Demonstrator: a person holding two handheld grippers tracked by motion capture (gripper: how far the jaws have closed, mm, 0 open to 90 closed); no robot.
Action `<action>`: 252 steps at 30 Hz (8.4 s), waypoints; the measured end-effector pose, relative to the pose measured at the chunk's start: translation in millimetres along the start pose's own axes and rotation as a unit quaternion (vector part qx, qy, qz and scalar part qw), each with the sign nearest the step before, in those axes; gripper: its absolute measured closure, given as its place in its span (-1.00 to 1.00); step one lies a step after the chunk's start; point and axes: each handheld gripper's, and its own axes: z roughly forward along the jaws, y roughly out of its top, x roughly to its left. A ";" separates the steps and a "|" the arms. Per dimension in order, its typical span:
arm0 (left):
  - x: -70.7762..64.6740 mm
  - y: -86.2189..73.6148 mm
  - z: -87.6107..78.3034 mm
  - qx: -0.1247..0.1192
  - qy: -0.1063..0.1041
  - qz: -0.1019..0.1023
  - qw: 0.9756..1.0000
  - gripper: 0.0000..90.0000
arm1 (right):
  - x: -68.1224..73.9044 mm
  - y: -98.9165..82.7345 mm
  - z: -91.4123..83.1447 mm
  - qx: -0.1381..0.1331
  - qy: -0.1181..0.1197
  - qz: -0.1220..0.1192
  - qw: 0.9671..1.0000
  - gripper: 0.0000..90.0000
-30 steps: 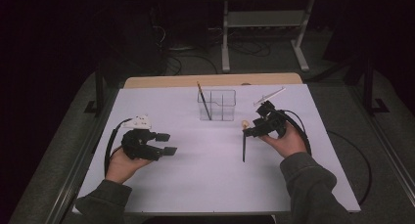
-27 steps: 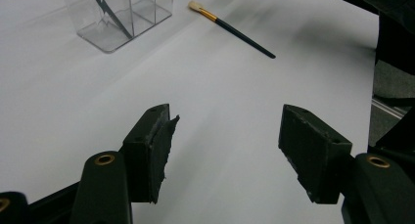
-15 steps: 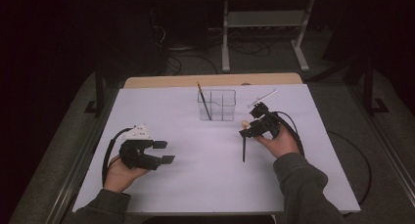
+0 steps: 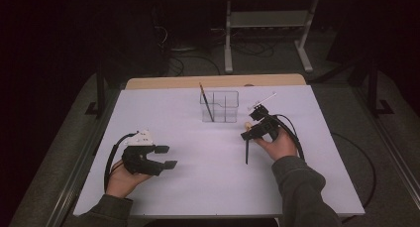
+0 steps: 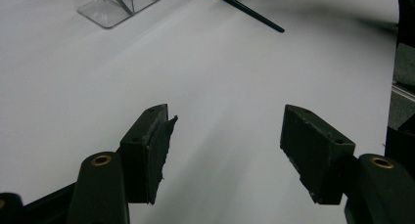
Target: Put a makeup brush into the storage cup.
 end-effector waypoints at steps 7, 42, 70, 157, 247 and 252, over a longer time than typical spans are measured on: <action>0.8 -1.8 -0.7 -0.005 -0.002 -0.004 1.000 -0.22 | -1.2 -0.2 10.5 0.015 -0.004 0.011 1.000 0.00; 4.9 -5.9 -5.2 -0.023 -0.017 -0.016 0.999 -0.14 | 4.5 -6.1 27.7 0.056 -0.068 -0.008 0.996 0.64; 6.8 -4.7 -7.6 -0.020 -0.011 -0.013 1.000 -0.16 | 2.2 -8.7 14.1 0.048 -0.006 -0.064 0.997 0.84; -32.2 89.8 39.8 0.040 -0.128 0.055 0.989 -0.04 | 107.8 -17.1 -52.9 -0.083 0.190 -0.257 0.944 0.84; -28.0 92.6 35.9 0.075 -0.205 0.067 0.974 0.82 | 127.2 -18.0 -45.4 -0.096 0.170 -0.347 0.917 0.76; -33.5 96.4 38.3 0.085 -0.197 0.073 0.974 0.82 | 131.3 -11.5 -44.9 -0.072 0.172 -0.350 0.918 0.68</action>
